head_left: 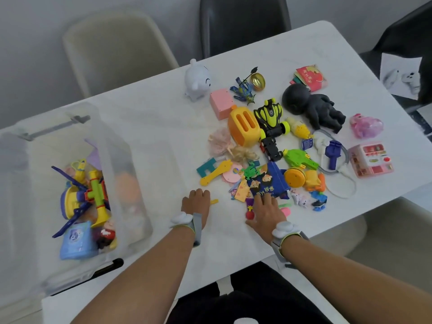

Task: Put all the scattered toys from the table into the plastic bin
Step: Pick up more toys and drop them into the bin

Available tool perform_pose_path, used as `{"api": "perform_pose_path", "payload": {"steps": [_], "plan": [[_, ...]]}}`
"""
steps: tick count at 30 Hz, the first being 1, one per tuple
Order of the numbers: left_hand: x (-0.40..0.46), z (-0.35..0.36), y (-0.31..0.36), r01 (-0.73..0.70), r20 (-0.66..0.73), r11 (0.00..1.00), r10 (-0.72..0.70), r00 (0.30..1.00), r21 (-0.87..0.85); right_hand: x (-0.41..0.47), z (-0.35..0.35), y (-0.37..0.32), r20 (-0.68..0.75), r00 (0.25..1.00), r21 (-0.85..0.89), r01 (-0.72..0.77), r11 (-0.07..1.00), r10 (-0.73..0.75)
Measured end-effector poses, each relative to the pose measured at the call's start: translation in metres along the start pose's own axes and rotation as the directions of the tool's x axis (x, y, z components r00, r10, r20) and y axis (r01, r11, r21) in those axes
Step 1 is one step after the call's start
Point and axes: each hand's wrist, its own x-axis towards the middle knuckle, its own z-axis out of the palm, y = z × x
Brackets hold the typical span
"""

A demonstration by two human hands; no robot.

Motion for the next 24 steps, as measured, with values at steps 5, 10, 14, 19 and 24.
{"api": "perform_pose_path", "payload": {"steps": [5, 10, 14, 19, 24], "plan": [[0.000, 0.006, 0.009, 0.088, 0.017, 0.996, -0.088, 0.996, -0.006, 0.002, 0.003, -0.006, -0.072, 0.996, -0.033, 0.059, 0.998, -0.061], [0.006, -0.004, 0.026, 0.065, 0.011, 0.953, -0.065, 0.998, -0.295, 0.007, 0.004, -0.014, -0.088, 0.992, -0.039, 0.092, 0.995, -0.095], [0.011, -0.018, 0.043, -0.023, -0.115, 0.860, -0.041, 0.992, -0.509, 0.010, 0.003, -0.018, -0.042, 0.995, -0.044, 0.087, 0.995, -0.089], [0.027, -0.025, 0.059, -0.092, -0.131, 0.820, 0.021, 0.991, -0.565, 0.009, 0.001, -0.021, -0.068, 0.996, -0.081, 0.048, 0.996, -0.053], [0.037, -0.022, 0.067, -0.094, -0.061, 0.916, 0.077, 0.995, -0.390, 0.011, -0.002, -0.012, -0.076, 0.995, -0.030, 0.065, 0.997, -0.067]]}}
